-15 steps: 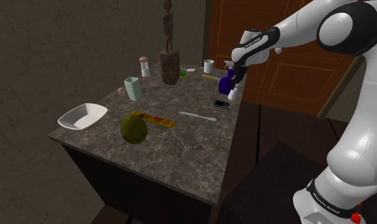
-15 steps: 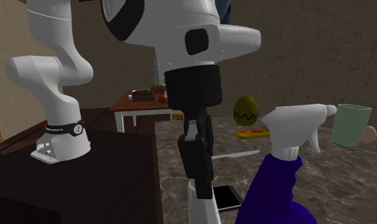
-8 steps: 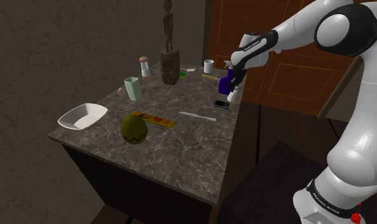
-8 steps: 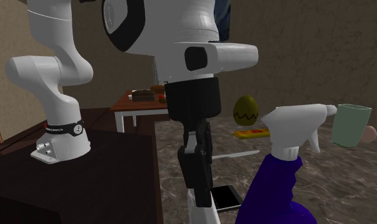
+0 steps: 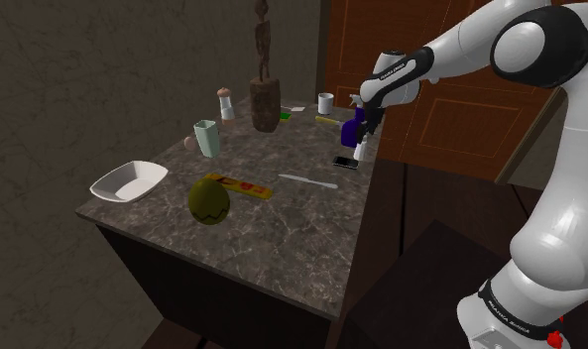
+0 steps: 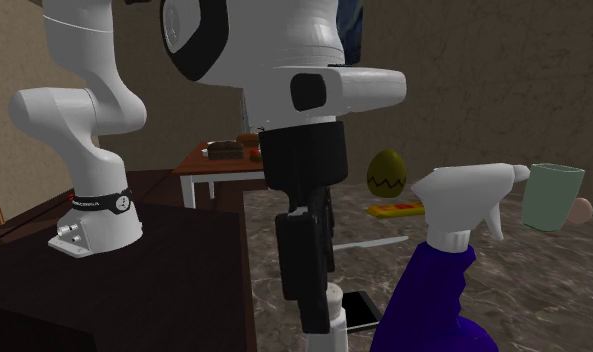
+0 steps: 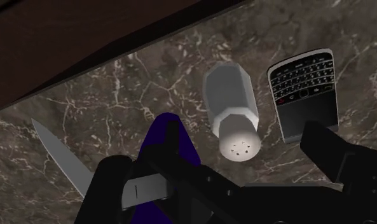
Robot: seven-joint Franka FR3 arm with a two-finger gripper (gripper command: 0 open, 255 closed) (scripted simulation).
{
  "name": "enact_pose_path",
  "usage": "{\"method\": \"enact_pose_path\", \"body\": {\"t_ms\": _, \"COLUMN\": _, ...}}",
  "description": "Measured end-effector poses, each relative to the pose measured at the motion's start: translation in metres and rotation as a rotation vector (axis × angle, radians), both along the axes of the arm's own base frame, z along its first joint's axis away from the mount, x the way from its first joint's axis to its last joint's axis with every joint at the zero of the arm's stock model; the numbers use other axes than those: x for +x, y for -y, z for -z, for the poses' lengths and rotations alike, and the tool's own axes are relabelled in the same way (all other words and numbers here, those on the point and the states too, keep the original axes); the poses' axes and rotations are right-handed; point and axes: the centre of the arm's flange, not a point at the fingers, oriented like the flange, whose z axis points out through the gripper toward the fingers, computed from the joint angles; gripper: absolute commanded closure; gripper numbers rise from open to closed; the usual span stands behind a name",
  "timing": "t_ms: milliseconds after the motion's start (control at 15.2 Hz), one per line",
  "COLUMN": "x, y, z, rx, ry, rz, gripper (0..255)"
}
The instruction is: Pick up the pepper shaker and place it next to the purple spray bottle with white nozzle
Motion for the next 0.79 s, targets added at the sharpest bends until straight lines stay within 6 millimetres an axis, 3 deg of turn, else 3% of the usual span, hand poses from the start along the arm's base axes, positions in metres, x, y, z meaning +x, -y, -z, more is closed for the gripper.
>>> {"method": "enact_pose_path", "body": {"t_ms": 132, "x": -0.002, "y": -0.001, "z": -0.006, "rx": 0.000, "ry": 0.000, "rz": 0.000, "gripper": 0}}
{"method": "enact_pose_path", "body": {"t_ms": 396, "x": -0.007, "y": -0.003, "z": -0.044, "rx": 0.000, "ry": 0.001, "rz": 0.000, "gripper": 0}}
{"method": "enact_pose_path", "body": {"t_ms": 792, "x": -0.008, "y": -0.004, "z": -0.049, "rx": 0.000, "ry": 0.000, "rz": 0.000, "gripper": 0}}
